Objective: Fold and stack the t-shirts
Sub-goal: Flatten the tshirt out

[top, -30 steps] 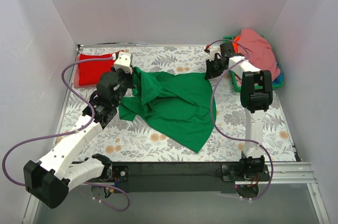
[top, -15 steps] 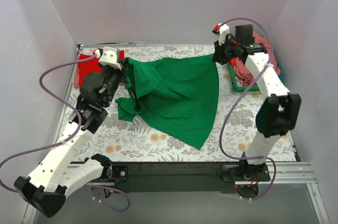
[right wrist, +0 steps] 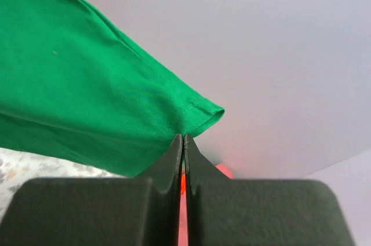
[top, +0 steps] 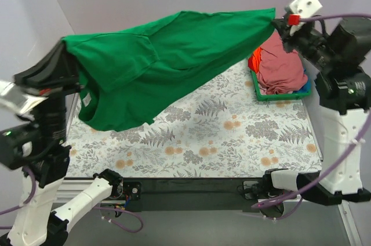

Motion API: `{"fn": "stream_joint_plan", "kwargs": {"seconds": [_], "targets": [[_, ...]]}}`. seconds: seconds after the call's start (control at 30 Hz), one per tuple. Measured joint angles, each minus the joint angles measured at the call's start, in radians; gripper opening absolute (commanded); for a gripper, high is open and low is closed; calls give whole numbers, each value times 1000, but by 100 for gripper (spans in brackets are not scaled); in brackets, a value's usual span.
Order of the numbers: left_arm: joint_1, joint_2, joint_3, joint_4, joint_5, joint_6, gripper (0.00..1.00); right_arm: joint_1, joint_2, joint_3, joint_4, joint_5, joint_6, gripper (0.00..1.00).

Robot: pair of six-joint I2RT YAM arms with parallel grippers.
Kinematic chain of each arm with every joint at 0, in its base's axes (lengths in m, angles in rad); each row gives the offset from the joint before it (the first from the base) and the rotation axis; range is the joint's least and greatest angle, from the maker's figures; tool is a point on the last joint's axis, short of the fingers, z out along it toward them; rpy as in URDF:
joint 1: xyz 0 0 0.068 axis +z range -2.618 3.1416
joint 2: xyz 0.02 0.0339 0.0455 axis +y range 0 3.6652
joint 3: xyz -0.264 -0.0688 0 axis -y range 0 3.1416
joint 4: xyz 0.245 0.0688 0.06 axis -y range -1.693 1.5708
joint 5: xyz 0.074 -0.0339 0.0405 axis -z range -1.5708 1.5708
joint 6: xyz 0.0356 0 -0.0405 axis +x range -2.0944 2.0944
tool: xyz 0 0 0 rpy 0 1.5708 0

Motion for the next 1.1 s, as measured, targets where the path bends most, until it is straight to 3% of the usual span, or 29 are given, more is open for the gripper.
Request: {"fn": "stream_joint_plan", "kwargs": {"seconds": [0.3,0.53,0.7,0.9,1.0,1.1], "targets": [[0,-61,190,87,119,-53,0,-76,-134,185,6,16,-14,1],[0,-64,158,96,140,-85,0,-101,-183,193,75,34,-14,1],[0,-109,-52,106,54,-101,0,-102,-178,-25,125,20,2,1],[0,-147,-487,176,-164,-137,0,-103,-82,-401,211,-25,52,1],[2,-82,-697,249,-280,-151,0,-101,21,-570,283,-54,86,1],[47,66,-806,299,-328,-200,0,-90,154,-661,358,-67,114,1]]}}
